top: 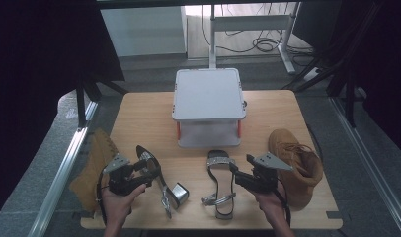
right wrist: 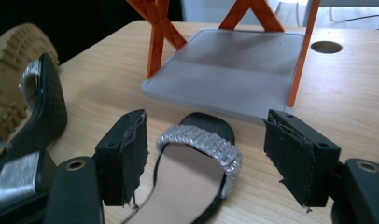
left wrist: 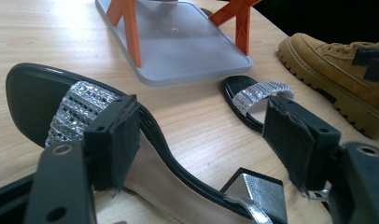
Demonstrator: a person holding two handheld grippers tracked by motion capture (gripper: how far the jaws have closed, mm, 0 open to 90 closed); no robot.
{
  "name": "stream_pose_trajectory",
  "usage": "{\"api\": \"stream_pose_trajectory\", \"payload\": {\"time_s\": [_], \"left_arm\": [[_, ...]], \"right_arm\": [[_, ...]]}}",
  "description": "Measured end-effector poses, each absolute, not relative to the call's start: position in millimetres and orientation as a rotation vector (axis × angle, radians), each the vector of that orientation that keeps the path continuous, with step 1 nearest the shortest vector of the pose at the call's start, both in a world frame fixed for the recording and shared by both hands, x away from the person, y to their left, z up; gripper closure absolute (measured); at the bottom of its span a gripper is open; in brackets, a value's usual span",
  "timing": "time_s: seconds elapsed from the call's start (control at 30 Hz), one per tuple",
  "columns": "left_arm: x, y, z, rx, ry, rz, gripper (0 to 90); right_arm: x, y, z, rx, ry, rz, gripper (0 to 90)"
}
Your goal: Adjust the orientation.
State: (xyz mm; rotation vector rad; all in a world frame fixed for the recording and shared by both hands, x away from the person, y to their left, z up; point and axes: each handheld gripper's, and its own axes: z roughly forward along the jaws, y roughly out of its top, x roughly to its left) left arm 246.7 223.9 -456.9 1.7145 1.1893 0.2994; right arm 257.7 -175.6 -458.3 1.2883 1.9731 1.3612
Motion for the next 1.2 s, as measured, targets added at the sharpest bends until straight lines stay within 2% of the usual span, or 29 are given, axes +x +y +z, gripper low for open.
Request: {"api": "stream_pose_trajectory", "payload": {"time_s": [0.1,0.23,0.27,0.37,0.4,0.47,0.53,0.57,0.6,0.83,1.03,1.2], "left_arm": [[246.5,224.1,-457.3,1.716,1.203,0.31,29.4],[241.1,222.2,-455.6,1.7,1.187,0.328,40.9],[240.2,221.1,-455.0,1.702,1.178,0.327,40.9],[241.0,219.7,-454.5,1.703,1.165,0.315,55.0],[242.0,219.4,-454.5,1.717,1.158,0.314,66.8],[243.7,219.2,-454.8,1.747,1.15,0.302,70.4],[245.6,219.3,-456.4,1.77,1.164,0.293,82.6],[246.4,219.6,-457.2,1.778,1.163,0.286,82.6],[247.5,219.8,-459.3,1.79,1.169,0.277,88.5],[241.5,220.9,-459.9,1.845,1.167,0.287,90.0],[217.8,225.9,-466.2,1.893,1.161,0.308,90.0],[214.2,222.9,-473.9,1.93,1.178,0.3,90.0]], "right_arm": [[257.6,-185.5,-464.9,1.275,1.99,1.37,33.2],[252.6,-208.6,-474.2,1.306,1.998,1.42,33.9],[249.6,-213.0,-475.0,1.308,1.999,1.425,34.0],[237.6,-225.9,-474.3,1.324,1.967,1.446,34.1],[233.9,-233.7,-472.4,1.322,1.953,1.477,33.8],[233.8,-236.1,-472.2,1.316,1.949,1.491,33.9],[235.1,-236.1,-473.2,1.28,1.99,1.54,37.0],[235.1,-236.1,-473.2,1.28,1.99,1.54,37.0],[232.9,-227.0,-476.1,1.232,2.015,1.474,40.3],[232.9,-206.8,-480.4,1.218,2.107,1.435,39.4],[229.9,-201.1,-477.4,1.216,2.122,1.452,37.4],[228.6,-199.0,-476.7,1.203,2.126,1.455,36.9]]}}
